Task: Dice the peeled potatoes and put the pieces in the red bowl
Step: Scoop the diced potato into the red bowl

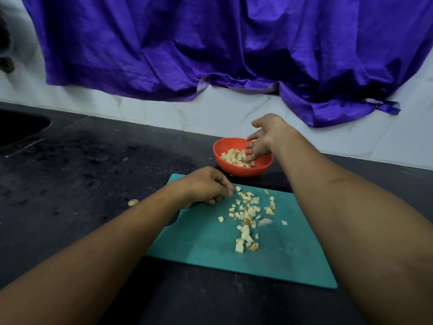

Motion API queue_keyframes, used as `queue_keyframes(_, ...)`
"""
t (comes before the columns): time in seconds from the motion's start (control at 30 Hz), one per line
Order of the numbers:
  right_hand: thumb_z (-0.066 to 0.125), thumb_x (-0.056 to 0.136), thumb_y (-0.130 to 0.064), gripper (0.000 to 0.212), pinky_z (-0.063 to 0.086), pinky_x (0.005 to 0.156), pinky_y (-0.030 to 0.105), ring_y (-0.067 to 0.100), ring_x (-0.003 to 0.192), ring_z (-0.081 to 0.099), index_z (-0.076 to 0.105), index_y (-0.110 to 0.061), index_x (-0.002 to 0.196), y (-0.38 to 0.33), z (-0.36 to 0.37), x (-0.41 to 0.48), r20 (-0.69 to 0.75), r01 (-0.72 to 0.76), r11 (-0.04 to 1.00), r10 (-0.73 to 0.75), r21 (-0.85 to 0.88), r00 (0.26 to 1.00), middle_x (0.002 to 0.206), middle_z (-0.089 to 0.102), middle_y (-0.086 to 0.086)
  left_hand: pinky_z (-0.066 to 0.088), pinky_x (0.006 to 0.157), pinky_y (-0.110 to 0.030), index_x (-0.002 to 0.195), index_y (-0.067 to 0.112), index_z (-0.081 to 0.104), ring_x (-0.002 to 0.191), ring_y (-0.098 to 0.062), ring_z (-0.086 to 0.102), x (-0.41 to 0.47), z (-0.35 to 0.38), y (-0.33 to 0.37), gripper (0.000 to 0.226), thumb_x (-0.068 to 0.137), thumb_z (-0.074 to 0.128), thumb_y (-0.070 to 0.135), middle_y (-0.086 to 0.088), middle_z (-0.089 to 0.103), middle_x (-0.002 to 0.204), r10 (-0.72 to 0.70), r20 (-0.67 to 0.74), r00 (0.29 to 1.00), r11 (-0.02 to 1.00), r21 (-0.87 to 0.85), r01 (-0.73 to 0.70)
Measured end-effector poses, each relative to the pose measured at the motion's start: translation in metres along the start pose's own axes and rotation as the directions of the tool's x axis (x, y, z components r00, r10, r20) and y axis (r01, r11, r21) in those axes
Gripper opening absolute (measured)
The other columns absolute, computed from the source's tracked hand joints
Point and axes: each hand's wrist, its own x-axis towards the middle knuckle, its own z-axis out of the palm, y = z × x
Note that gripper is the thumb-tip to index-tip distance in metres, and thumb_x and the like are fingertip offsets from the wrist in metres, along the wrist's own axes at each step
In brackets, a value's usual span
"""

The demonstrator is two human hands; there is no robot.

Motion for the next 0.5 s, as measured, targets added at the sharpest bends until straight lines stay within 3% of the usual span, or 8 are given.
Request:
queue_keyframes(0.1,0.038,0.107,-0.036,0.061,0.023,0.118,0.062,0.040,0.149,0.033,0.035,0.001,0.155,-0.001,0.005,-0.002,0.010,0.031,0.985,-0.029,-0.171,1.000,0.160,0.036,0.023,0.052,0.070,-0.022,0.107,0.014,0.074,0.084,-0.010,0.060,-0.001,0.001,0.001,0.014,0.095,0.069,0.010,0.001,0.069,0.092,-0.006,0.006,1.000,1.000,-0.003,0.006)
queue_keyframes(0.2,0.038,0.107,-0.034,0.056,0.029,0.119,0.055,0.038,0.147,0.036,0.043,0.001,0.150,0.008,0.006,0.000,0.025,0.043,0.949,-0.037,-0.312,0.999,0.157,0.041,0.021,0.052,0.069,-0.022,0.106,0.013,0.074,0.083,-0.010,0.059,-0.002,0.001,0.001,0.013,0.095,0.069,0.010,0.001,0.069,0.091,-0.005,-0.002,1.000,1.000,-0.006,0.005)
queue_keyframes(0.4,0.037,0.108,-0.028,0.048,0.036,0.117,0.053,0.038,0.140,0.046,0.051,0.002,0.143,0.005,-0.015,-0.011,0.046,0.207,0.972,-0.203,-0.109,0.978,0.149,0.051,0.019,0.053,0.072,-0.023,0.106,0.015,0.074,0.087,-0.011,0.061,-0.006,0.002,0.002,0.012,0.095,0.069,0.010,-0.002,0.070,0.097,-0.007,-0.012,1.000,1.000,-0.013,0.007)
queue_keyframes(0.5,0.039,0.108,-0.022,0.039,0.052,0.103,0.049,0.038,0.124,0.060,0.057,0.001,0.135,0.011,-0.040,-0.045,0.105,0.220,0.976,-0.219,0.004,0.970,0.135,0.062,0.019,0.053,0.076,-0.024,0.106,0.015,0.073,0.091,-0.012,0.062,-0.015,0.005,0.002,0.013,0.095,0.070,0.010,-0.001,0.071,0.099,0.018,-0.016,1.000,1.000,-0.018,-0.018)
